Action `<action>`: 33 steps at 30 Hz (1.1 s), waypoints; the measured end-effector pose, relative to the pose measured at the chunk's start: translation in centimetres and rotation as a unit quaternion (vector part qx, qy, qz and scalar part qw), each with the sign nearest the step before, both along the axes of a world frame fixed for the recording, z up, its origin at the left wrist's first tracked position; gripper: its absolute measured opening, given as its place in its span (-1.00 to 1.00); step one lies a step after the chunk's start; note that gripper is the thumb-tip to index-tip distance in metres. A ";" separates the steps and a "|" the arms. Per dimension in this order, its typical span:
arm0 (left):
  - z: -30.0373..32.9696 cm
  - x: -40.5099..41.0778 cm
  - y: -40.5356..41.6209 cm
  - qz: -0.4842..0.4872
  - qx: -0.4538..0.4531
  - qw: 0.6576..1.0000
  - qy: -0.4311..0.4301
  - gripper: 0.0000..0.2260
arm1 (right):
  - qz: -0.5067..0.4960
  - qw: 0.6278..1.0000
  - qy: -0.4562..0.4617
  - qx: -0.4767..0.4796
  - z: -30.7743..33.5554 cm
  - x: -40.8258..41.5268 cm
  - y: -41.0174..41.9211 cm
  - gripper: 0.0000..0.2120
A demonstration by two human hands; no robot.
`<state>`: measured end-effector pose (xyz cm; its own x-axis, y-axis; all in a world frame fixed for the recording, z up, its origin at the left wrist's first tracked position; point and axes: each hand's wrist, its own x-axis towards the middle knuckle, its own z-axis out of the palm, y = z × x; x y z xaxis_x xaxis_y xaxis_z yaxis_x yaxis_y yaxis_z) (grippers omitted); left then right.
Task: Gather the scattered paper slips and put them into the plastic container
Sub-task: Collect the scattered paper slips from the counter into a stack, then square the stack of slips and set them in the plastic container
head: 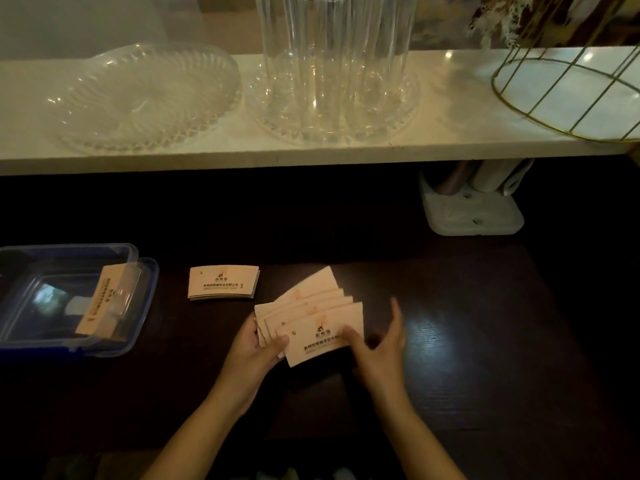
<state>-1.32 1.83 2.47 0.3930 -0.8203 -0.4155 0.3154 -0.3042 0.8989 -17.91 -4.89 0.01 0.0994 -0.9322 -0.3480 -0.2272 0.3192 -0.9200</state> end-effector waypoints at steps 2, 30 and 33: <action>0.2 0.6 0.2 -0.056 0.000 0.998 -0.040 -0.65 | 0.161 0.969 0.083 -0.169 -0.3 -0.9 -1.3 0.00; -5.7 -0.2 -0.8 0.143 0.004 0.986 -0.083 -0.74 | 0.134 0.943 0.080 -0.294 -4.3 3.4 0.5 -0.52; -5.8 -0.5 -0.6 0.121 0.001 0.988 -0.094 -0.74 | 0.144 0.947 0.108 -0.266 -4.5 3.6 0.5 -0.50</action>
